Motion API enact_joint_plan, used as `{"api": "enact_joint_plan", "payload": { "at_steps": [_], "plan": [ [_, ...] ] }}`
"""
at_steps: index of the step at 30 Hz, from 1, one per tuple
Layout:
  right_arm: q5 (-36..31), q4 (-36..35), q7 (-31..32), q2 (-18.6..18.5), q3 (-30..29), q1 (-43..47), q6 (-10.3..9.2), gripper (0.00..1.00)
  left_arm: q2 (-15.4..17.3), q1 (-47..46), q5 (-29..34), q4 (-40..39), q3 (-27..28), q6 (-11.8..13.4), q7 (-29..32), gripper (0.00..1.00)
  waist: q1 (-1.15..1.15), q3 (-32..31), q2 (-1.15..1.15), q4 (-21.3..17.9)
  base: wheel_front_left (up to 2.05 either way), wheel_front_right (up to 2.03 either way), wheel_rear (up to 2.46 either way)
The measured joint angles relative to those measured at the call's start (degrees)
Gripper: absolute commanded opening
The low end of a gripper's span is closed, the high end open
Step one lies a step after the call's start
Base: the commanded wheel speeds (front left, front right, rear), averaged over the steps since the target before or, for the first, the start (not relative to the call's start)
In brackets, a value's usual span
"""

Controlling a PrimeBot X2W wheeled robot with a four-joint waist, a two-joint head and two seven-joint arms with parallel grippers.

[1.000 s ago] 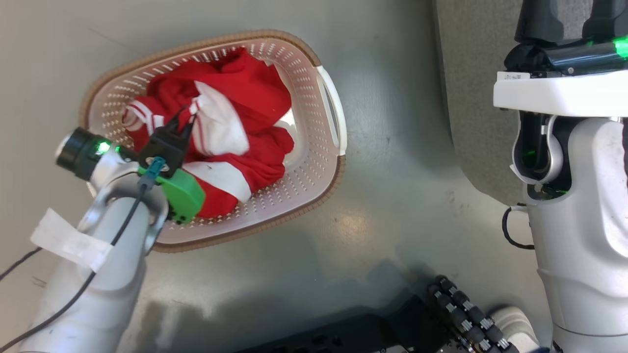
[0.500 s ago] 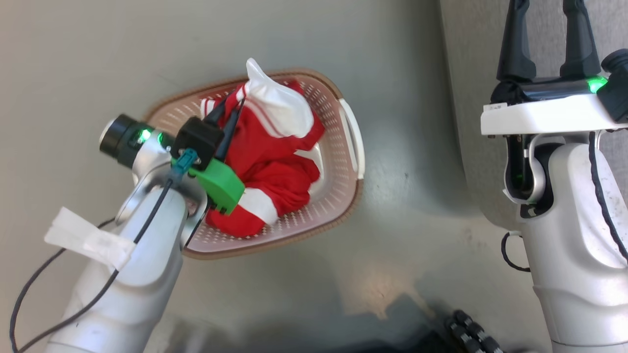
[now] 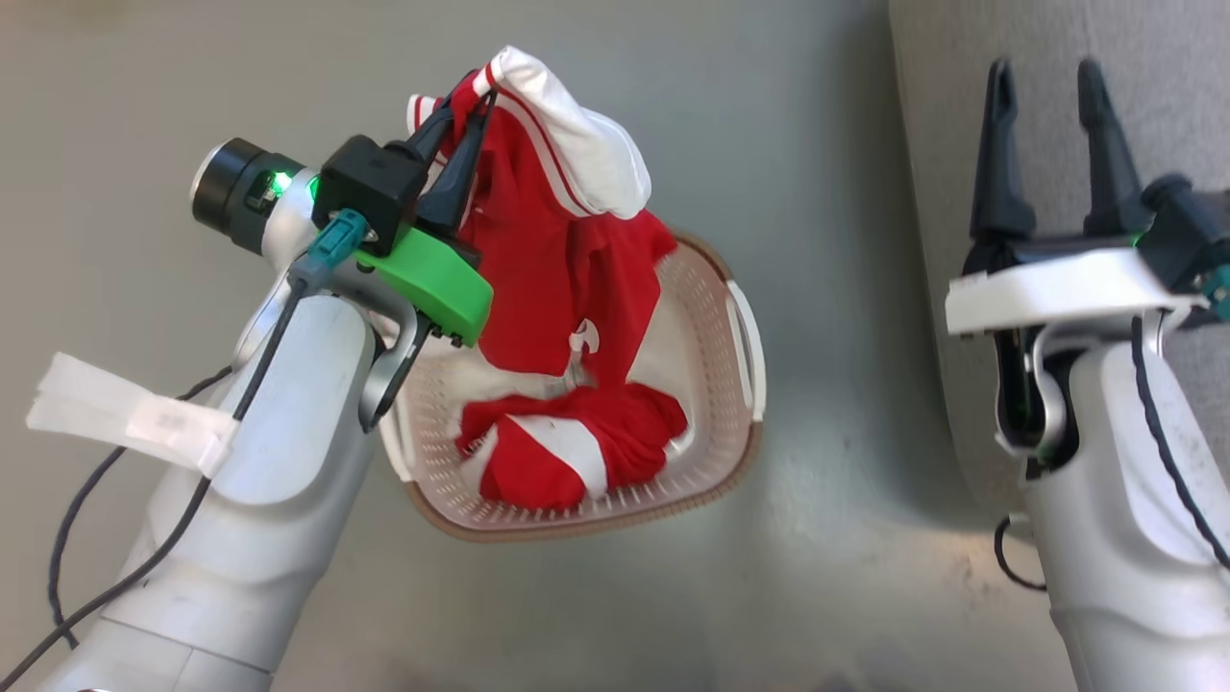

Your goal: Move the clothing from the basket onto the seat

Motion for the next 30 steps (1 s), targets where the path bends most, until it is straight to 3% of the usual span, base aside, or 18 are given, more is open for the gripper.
{"api": "enact_joint_plan", "payload": {
  "at_steps": [18,30],
  "plan": [
    [0.1,5.9,0.0,0.1,-0.7,8.8,3.46,1.0,-0.3,-0.7,-6.1,4.0,-4.3,0.0,4.0,0.0,0.0,-16.0,0.0,4.0,0.0,0.0,0.0],
    [-0.8,11.0,0.0,0.3,2.1,14.4,7.72,1.0,-1.5,1.0,-9.5,5.7,-8.7,0.0,6.5,0.0,0.0,-26.8,0.0,5.0,0.0,0.0,0.0]
  ]
}}
